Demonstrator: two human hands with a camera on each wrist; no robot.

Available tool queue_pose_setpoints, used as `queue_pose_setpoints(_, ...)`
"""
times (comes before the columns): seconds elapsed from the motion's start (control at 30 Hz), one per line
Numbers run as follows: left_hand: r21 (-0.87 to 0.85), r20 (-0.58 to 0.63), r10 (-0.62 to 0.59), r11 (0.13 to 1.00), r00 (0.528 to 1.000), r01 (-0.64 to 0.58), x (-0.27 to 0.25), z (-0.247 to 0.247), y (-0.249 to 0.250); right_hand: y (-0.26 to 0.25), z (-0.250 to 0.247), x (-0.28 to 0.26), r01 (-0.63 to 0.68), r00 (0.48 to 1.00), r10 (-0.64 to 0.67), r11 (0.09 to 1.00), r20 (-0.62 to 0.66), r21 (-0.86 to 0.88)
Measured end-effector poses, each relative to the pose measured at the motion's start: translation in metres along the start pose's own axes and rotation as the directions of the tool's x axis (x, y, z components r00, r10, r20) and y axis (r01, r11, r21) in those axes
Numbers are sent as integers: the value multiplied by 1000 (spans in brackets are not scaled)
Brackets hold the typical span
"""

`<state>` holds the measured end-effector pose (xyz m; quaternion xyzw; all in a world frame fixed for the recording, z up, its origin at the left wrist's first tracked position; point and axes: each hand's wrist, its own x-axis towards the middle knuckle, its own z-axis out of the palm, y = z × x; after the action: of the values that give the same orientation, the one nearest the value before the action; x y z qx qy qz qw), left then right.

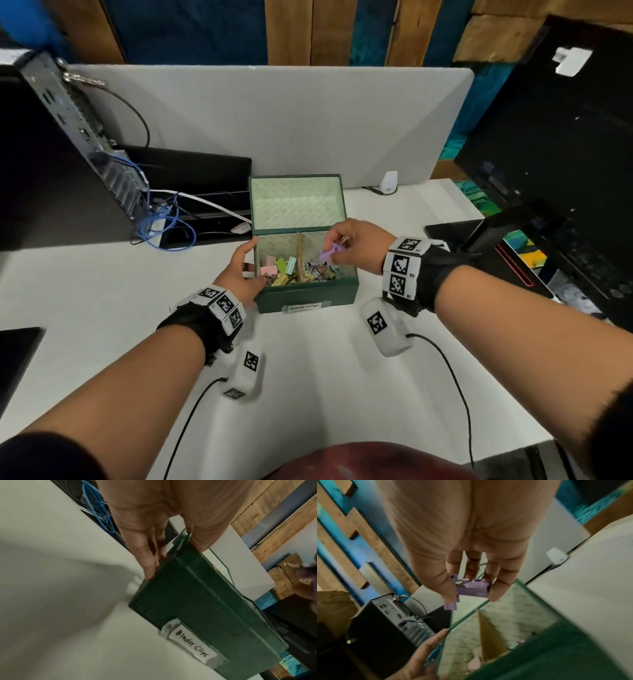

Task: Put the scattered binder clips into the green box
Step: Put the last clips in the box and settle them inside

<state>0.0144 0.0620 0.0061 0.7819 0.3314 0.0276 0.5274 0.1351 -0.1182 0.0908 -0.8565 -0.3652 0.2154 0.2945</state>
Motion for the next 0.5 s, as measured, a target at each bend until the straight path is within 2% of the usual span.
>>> queue_pose_setpoints(0.17, -53, 3, 4, 999, 1000, -4, -16, -4, -7, -34, 31, 23, 79, 992, -80, 997, 94, 18)
queue_pose_setpoints(0.37, -128, 44, 2, 992, 999, 3, -23, -6, -13, -40, 64, 42, 123, 962, -79, 980, 261, -155)
queue_pose_setpoints(0.43, -129, 38, 6, 992, 999, -2, -26, -5, -15, -40, 56, 42, 137, 958, -88, 976, 272, -167)
queue_pose_setpoints(0.5, -138, 23, -3, 990, 1000, 6, -27, -5, -16, -34, 40, 42, 109, 976, -92, 991, 197, -78)
